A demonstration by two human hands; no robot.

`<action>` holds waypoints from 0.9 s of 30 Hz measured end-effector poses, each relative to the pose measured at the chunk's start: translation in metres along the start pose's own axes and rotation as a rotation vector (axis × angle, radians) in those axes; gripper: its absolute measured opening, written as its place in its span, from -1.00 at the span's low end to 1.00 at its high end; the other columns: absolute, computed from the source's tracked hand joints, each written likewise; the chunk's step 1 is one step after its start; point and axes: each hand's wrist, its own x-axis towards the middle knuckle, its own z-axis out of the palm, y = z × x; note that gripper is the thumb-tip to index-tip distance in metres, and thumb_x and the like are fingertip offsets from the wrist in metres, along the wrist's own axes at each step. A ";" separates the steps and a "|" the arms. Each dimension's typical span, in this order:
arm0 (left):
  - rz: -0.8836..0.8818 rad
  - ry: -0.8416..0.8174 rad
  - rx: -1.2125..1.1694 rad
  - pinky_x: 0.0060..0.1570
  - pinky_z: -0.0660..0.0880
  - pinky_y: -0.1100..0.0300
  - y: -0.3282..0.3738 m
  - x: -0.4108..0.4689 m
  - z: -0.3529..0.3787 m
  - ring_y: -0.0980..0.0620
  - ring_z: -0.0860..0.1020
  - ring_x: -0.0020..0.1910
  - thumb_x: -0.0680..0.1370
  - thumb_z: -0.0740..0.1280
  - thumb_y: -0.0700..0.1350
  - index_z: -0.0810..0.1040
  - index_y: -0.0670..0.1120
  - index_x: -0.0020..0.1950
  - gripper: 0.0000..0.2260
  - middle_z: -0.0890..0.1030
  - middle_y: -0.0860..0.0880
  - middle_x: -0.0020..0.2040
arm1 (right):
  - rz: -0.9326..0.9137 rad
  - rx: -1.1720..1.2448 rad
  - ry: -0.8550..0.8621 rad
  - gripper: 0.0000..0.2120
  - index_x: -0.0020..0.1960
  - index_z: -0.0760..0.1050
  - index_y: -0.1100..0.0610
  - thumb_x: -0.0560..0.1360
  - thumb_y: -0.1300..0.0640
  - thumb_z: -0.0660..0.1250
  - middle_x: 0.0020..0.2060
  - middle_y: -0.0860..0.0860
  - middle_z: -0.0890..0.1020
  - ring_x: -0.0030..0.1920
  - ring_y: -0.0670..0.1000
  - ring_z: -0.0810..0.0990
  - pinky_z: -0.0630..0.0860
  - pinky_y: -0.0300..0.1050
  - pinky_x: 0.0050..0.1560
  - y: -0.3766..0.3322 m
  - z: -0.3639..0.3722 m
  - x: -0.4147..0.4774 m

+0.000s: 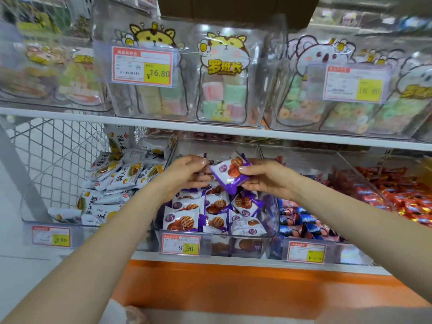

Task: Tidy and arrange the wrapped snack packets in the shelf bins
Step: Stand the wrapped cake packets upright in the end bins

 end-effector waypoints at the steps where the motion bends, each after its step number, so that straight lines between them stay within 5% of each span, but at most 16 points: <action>1: -0.033 -0.037 0.023 -0.19 0.61 0.24 0.000 -0.001 0.001 0.01 0.62 -0.12 0.60 0.22 -0.12 0.47 -0.16 0.14 -0.82 0.61 -0.13 0.04 | -0.032 -0.067 0.003 -0.79 0.03 0.52 0.17 0.41 0.29 0.37 -0.25 0.03 0.69 -0.26 -0.08 0.66 0.60 -0.27 -0.23 0.001 0.002 0.000; 5: -0.026 -0.179 0.232 -0.18 0.58 0.29 0.000 -0.003 0.010 0.09 0.63 -0.11 0.52 0.34 -0.08 0.47 -0.13 0.18 -0.74 0.63 -0.07 0.02 | -0.111 -0.197 0.017 -0.67 0.16 0.47 0.19 0.42 0.31 0.40 -0.11 0.04 0.67 -0.14 -0.05 0.65 0.59 -0.23 -0.13 0.003 0.009 0.001; 11: 0.092 -0.105 0.282 -0.22 0.56 0.34 0.001 -0.001 0.013 0.15 0.59 -0.19 0.47 0.41 -0.23 0.47 -0.15 0.11 -0.76 0.60 -0.03 -0.04 | -0.110 -0.270 0.050 -0.59 0.21 0.48 0.24 0.39 0.23 0.45 -0.03 0.11 0.67 0.00 0.06 0.63 0.55 -0.10 0.02 0.010 0.016 0.005; 17: 0.467 0.447 1.014 0.02 0.46 0.15 0.006 0.005 -0.033 -0.01 0.54 0.03 0.50 0.38 -0.01 0.53 -0.08 0.09 -0.76 0.59 -0.01 0.04 | -0.122 -0.623 0.098 -0.67 0.04 0.49 0.07 0.36 0.32 0.48 -0.08 0.04 0.62 -0.06 0.04 0.62 0.58 -0.17 -0.08 0.008 0.013 0.006; 20: 0.330 0.268 1.451 0.14 0.35 0.10 -0.005 0.005 -0.047 -0.09 0.43 0.24 0.46 0.37 0.15 0.45 -0.04 0.28 -0.53 0.52 -0.08 0.26 | -0.098 -0.978 0.078 -0.69 0.00 0.50 0.06 0.33 0.20 0.54 0.15 0.01 0.53 0.23 0.04 0.46 0.36 -0.16 0.19 0.021 0.020 0.012; 22: 0.258 0.162 1.602 0.25 0.21 0.10 -0.010 0.004 -0.049 -0.07 0.29 0.35 0.45 0.34 0.20 0.34 0.01 0.39 -0.43 0.42 -0.04 0.36 | -0.097 -1.080 0.098 -0.65 0.04 0.52 0.10 0.32 0.15 0.55 0.24 0.04 0.50 0.30 0.03 0.41 0.31 -0.21 0.15 0.031 0.028 0.018; 27: 0.295 0.191 1.641 0.27 0.13 0.10 -0.009 0.005 -0.050 -0.05 0.26 0.37 0.46 0.33 0.19 0.34 0.02 0.38 -0.45 0.42 -0.02 0.36 | -0.146 -1.187 0.122 -0.59 0.07 0.53 0.16 0.29 0.14 0.57 0.03 0.04 0.56 0.03 0.00 0.48 0.35 -0.22 -0.16 0.054 0.042 0.029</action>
